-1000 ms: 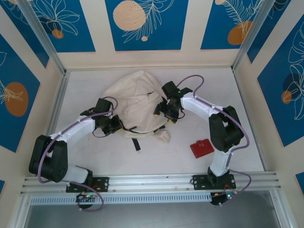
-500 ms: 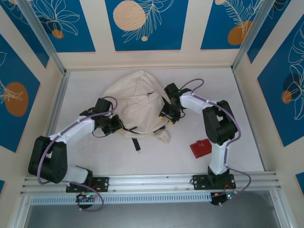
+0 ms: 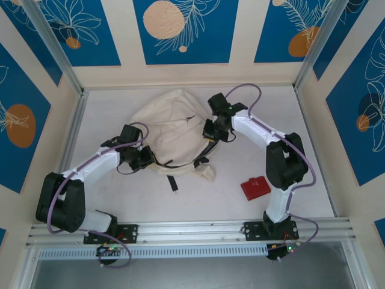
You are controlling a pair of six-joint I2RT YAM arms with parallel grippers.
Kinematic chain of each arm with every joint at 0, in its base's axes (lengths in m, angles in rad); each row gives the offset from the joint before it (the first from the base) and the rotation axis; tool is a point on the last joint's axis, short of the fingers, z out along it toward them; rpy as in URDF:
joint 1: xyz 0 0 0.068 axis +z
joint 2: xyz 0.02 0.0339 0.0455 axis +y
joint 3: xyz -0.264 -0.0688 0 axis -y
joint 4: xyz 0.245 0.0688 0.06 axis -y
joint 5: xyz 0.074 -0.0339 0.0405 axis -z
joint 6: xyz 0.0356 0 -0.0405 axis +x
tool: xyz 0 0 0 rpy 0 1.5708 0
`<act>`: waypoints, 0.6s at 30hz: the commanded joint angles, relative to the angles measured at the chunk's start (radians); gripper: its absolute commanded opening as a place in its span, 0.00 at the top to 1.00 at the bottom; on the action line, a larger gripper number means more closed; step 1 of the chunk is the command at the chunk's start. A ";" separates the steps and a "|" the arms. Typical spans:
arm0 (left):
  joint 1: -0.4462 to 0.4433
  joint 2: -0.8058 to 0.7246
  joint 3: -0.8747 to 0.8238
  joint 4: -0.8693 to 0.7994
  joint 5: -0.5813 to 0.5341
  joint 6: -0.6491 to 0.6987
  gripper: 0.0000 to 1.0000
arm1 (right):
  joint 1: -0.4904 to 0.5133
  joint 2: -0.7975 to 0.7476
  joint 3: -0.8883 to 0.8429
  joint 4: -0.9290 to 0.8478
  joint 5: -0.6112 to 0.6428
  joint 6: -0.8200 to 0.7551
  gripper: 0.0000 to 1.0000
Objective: Pack books, pencil case, and school supplies into a backpack
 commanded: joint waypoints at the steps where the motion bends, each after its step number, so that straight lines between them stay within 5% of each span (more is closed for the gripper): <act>1: 0.014 -0.020 -0.016 -0.021 0.015 0.021 1.00 | -0.005 -0.046 0.057 0.075 0.006 -0.139 0.92; 13: 0.014 0.007 -0.028 0.040 0.089 0.024 1.00 | -0.099 0.027 -0.114 0.321 0.035 -0.252 0.88; 18: 0.011 0.004 -0.030 0.071 0.130 0.019 1.00 | -0.090 -0.020 -0.115 0.228 0.019 -0.217 0.56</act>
